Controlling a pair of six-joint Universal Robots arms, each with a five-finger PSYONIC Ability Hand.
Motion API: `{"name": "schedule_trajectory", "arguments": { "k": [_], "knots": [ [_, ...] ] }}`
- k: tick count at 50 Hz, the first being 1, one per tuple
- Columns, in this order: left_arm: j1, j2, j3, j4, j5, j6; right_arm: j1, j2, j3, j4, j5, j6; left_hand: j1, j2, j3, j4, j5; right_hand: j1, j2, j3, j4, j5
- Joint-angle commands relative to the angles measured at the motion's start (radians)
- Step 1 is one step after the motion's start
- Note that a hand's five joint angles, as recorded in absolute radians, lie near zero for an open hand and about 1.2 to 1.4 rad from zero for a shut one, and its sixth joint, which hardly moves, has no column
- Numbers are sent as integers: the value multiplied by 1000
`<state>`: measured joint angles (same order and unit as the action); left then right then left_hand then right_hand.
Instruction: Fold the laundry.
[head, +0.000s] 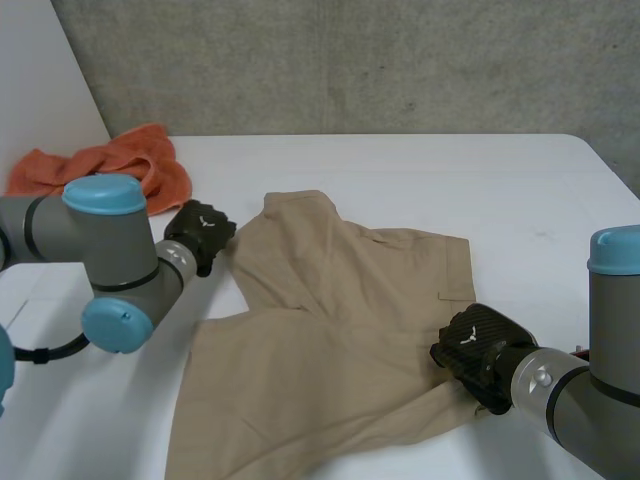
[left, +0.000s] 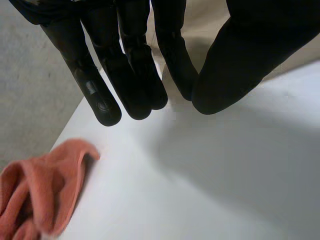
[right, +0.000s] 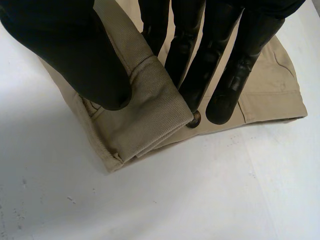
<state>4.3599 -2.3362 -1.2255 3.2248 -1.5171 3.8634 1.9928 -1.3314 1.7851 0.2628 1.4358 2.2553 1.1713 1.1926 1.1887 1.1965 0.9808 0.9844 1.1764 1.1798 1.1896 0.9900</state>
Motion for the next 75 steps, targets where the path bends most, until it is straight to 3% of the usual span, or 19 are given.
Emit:
{"name": "schedule_trajectory", "arguments": {
  "k": [1,3,6,7,14,23,32,37,39,55,61,62,63,65,67,75],
  "knots": [
    [1,100,-127,-2,-40,-13,3,4,0,-2,-2,3,225,204,208,200,241,412,220,216,207,232],
    [-11,116,-144,10,-31,-18,3,8,-1,-5,-2,3,225,204,208,200,241,412,220,216,207,232],
    [-17,132,-147,53,-19,-38,3,9,-1,-13,0,3,-430,-451,-447,-455,-414,412,220,216,207,232],
    [-19,141,-138,90,4,-65,3,9,-3,-16,0,3,-549,-570,-566,-574,-533,412,220,216,207,232],
    [-2,100,-28,86,237,-189,3,11,5,-20,0,3,-629,-650,-646,-654,-613,412,220,216,207,232],
    [-5,-34,70,-5,258,-153,-6,11,17,-27,0,3,-608,-630,-626,-634,-593,412,220,216,207,232],
    [0,-80,81,-13,204,-76,-8,14,16,-37,0,3,-415,-436,-432,-440,-399,412,220,216,207,232],
    [0,-74,75,-3,140,-65,-6,21,16,-42,0,3,121,100,104,96,137,412,220,216,207,232],
    [0,-71,72,-3,127,-65,-8,31,14,-40,0,3,224,203,207,199,240,412,220,216,207,232],
    [3,46,-100,-3,-24,-79,-2,34,16,-40,0,3,225,204,208,200,241,412,220,216,207,232],
    [0,69,-140,-11,-40,-79,3,34,16,-42,0,3,225,204,208,200,241,412,220,216,207,232],
    [-2,69,-143,-13,-40,-79,3,34,17,-42,0,3,147,126,129,122,163,412,220,216,207,232],
    [-8,72,-152,-13,-40,-78,3,34,17,-42,0,3,-92,-114,-110,-117,-76,412,220,216,207,232],
    [-13,77,-161,-13,-48,-77,3,34,19,-42,2,3,-360,-382,-378,-386,-344,412,220,216,207,232],
    [-13,99,-167,-10,-55,-81,3,34,20,-42,0,3,-523,-544,-540,-548,-507,412,220,216,207,232],
    [-10,184,-151,49,-46,-156,3,34,23,-42,0,3,-509,-530,-526,-534,-493,412,220,216,207,232]
  ]
}}
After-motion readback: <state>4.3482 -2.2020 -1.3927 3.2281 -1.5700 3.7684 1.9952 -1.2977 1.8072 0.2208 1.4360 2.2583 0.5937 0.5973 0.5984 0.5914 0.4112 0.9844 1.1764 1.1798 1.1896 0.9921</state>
